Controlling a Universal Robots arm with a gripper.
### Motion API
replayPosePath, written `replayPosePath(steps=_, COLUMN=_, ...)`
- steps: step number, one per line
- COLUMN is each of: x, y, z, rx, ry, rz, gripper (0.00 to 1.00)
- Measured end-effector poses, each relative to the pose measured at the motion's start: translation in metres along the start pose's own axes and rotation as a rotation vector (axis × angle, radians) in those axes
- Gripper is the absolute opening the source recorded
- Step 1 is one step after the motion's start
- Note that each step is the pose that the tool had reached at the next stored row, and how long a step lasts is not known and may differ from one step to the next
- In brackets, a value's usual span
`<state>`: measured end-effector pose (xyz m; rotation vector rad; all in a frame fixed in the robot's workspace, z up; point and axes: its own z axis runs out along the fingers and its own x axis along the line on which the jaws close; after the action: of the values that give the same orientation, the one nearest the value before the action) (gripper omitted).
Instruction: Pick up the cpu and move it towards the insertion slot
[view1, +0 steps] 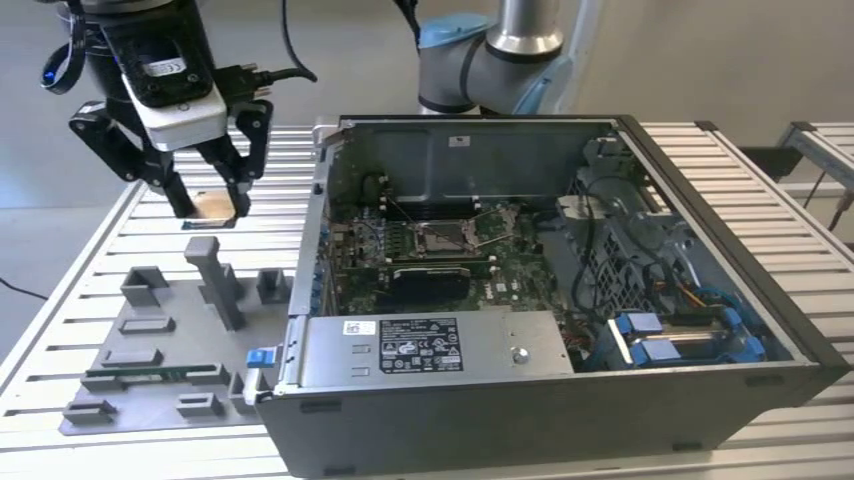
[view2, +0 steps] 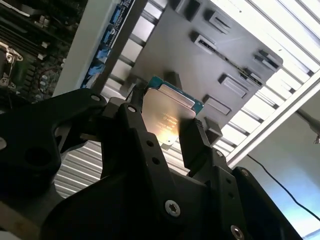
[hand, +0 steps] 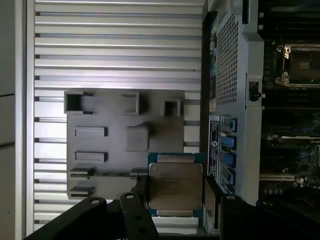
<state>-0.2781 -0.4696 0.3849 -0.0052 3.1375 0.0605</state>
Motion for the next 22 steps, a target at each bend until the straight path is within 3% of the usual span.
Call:
replayPosePath(steps=13, x=-0.0410, y=-0.0001, z=0.0002, rx=-0.0001, ry=-0.0001, rz=0.000, gripper=0.00)
replayPosePath(steps=22, x=-0.0752, y=-0.0002, z=0.0004, rx=-0.0001, ry=-0.0001, rz=0.000, gripper=0.00)
